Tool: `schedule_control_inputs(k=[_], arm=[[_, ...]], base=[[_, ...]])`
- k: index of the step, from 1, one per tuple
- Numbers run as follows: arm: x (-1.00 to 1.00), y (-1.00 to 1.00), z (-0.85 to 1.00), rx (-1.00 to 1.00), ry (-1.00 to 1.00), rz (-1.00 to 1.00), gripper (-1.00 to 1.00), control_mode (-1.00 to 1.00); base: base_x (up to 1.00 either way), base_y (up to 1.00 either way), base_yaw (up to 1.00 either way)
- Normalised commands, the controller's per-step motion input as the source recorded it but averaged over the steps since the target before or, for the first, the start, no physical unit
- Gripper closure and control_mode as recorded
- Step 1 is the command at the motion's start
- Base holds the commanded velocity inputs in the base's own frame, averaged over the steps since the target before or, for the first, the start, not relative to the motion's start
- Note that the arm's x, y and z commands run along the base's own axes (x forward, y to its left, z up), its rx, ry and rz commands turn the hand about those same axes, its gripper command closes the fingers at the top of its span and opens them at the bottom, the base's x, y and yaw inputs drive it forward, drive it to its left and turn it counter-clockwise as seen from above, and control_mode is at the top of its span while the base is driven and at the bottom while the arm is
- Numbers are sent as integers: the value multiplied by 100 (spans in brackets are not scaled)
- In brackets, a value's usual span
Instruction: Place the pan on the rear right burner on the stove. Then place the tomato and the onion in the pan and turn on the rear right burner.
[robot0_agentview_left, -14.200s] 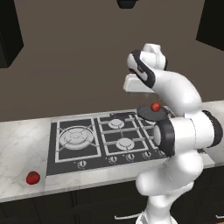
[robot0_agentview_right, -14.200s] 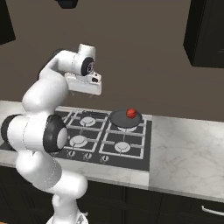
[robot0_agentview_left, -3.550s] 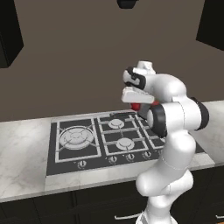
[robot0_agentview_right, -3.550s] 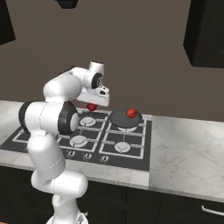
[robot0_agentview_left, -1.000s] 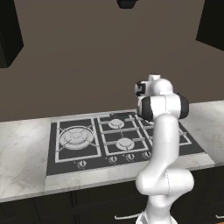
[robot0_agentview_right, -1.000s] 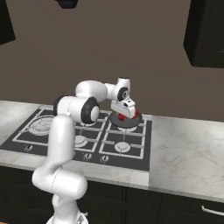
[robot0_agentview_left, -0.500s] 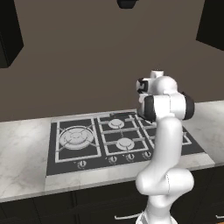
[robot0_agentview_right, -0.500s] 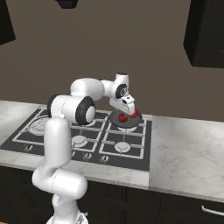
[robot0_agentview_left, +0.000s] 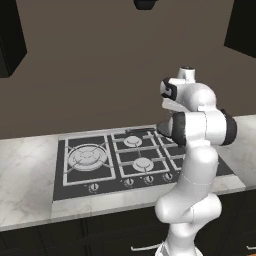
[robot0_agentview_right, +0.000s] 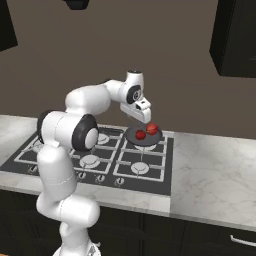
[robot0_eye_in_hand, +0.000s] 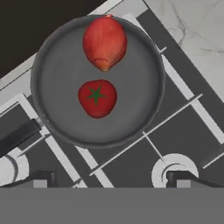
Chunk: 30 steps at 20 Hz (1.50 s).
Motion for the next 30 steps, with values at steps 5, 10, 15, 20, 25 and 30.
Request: schedule_control_inputs(k=[5,10,15,20,25,30], arm=[[-82,33,12,-1,0,0,-100,-100],[-94,41,6,-1,0,0,-100,-100],[-73,26,9,0,0,3,-100,-100],[-31,17,6,0,7,6,-100,-100],[-12,29,0,0,15,11,-100,-100],[-14,27,-1,0,18,12,-100,-100]], base=[[0,0,0],[0,0,0],[0,0,0],[0,0,0],[0,0,0],[0,0,0]])
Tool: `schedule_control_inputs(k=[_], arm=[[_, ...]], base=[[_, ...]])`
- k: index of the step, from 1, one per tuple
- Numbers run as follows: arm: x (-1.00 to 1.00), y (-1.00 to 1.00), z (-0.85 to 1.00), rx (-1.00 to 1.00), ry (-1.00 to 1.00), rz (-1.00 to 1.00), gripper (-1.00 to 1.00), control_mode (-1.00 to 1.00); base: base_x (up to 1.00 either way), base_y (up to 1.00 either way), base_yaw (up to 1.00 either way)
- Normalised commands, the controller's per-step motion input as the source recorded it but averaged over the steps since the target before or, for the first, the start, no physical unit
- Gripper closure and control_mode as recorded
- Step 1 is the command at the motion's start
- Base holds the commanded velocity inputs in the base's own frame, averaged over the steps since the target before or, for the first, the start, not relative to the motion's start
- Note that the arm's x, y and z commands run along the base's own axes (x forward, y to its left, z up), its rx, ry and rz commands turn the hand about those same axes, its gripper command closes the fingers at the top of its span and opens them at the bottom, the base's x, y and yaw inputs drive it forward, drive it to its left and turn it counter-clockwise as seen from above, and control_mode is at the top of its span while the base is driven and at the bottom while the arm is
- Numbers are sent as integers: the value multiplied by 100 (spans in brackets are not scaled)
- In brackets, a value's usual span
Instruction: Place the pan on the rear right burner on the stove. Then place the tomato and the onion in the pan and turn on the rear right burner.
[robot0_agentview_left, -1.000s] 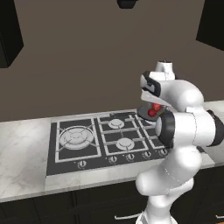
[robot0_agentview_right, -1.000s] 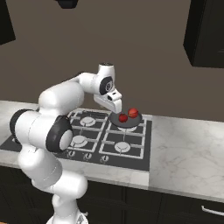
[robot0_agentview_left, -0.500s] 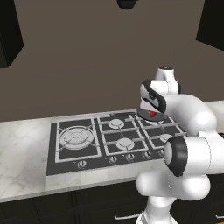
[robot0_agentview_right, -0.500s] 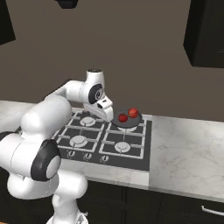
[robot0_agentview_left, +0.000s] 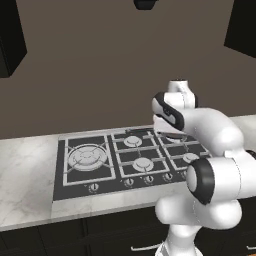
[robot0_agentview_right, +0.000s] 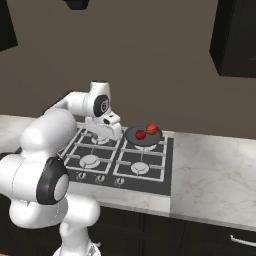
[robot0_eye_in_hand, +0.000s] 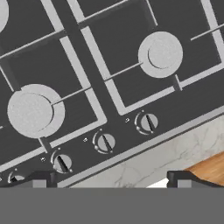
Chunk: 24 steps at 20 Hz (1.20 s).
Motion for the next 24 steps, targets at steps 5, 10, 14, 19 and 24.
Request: schedule_control_inputs(k=[5,10,14,19,24], arm=[[-12,11,-37,0,10,13,-100,-100],[0,0,-49,0,4,15,-100,-100],[0,1,-46,0,0,17,-100,-100],[0,1,-39,6,0,17,-100,-100],[0,0,-27,9,0,16,-100,-100]], base=[[0,0,0],[0,0,0],[0,0,0],[0,0,0],[0,0,0]])
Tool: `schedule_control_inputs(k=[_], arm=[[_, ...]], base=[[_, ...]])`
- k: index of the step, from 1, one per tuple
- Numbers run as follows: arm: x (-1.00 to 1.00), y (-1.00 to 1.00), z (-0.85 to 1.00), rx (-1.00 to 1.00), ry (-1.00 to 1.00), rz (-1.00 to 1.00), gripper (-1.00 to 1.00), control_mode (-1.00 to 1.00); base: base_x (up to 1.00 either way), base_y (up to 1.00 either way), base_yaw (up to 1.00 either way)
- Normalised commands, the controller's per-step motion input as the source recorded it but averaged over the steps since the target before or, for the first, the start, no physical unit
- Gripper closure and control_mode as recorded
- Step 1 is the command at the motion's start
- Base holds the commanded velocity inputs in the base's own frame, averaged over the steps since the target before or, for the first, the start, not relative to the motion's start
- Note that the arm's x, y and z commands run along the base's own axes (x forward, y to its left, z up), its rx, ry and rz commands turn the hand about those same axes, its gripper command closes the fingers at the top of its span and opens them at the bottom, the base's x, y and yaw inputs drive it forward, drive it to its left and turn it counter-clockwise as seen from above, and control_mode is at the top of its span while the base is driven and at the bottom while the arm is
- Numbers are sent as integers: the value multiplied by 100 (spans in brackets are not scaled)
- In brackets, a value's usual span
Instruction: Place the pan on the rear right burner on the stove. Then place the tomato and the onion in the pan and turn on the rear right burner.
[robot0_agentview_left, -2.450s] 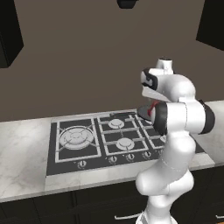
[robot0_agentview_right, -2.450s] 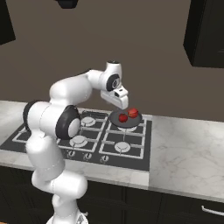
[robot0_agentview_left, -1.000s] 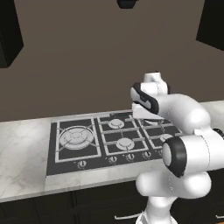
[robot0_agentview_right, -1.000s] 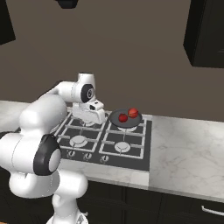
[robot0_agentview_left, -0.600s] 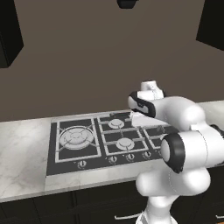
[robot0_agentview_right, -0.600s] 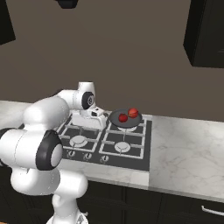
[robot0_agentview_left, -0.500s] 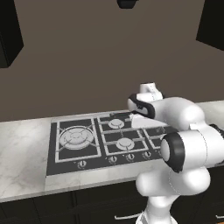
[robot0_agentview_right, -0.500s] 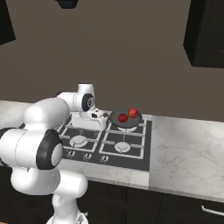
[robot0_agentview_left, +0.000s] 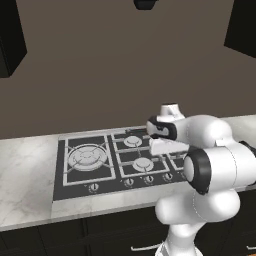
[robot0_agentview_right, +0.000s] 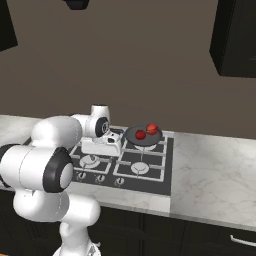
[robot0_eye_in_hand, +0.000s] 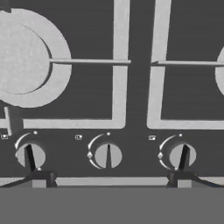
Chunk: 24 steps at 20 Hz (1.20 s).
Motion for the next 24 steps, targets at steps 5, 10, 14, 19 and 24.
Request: schedule_control_inputs(k=[5,10,14,19,24], arm=[[-10,1,-22,5,0,12,-100,-100],[-30,0,-10,0,0,9,-100,-100],[-37,0,-3,1,0,9,-100,-100],[-12,0,-15,5,0,10,-100,-100],[0,0,-21,8,0,12,-100,-100]], base=[[0,0,0],[0,0,0],[0,0,0],[0,0,0],[0,0,0]])
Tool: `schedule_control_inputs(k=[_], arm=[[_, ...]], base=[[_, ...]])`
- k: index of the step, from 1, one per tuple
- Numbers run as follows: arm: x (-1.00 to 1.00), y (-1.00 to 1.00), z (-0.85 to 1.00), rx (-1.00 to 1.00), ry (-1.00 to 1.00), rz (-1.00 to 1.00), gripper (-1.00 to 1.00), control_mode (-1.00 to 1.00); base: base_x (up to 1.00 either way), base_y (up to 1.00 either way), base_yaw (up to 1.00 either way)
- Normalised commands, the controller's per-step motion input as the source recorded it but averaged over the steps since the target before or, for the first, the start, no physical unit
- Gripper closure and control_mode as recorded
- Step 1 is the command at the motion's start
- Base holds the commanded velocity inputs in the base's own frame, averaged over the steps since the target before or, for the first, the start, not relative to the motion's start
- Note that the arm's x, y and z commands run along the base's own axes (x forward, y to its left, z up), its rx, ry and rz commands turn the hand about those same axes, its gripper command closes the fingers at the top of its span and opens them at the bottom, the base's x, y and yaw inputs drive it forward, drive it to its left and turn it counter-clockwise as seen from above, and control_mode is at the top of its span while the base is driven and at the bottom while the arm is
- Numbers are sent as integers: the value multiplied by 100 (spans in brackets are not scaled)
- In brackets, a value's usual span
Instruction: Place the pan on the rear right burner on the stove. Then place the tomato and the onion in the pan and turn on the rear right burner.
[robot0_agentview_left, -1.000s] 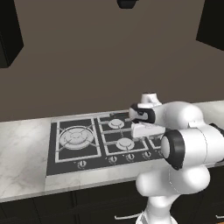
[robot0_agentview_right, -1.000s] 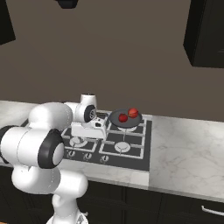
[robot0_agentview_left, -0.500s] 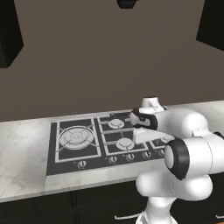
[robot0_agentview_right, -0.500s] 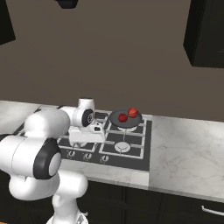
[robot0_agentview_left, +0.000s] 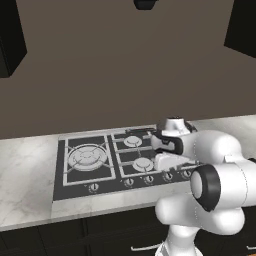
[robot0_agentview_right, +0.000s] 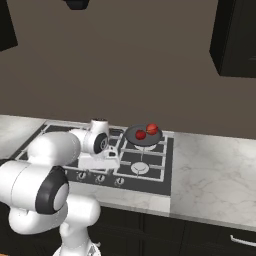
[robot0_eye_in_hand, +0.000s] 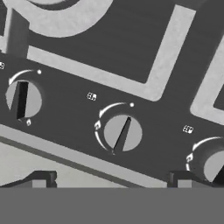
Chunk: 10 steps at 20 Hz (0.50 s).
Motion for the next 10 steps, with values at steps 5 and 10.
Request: schedule_control_inputs(k=[5,10], arm=[[14,0,-29,5,0,10,-100,-100],[16,0,-25,3,0,8,-100,-100]], base=[[0,0,0],[0,0,0]])
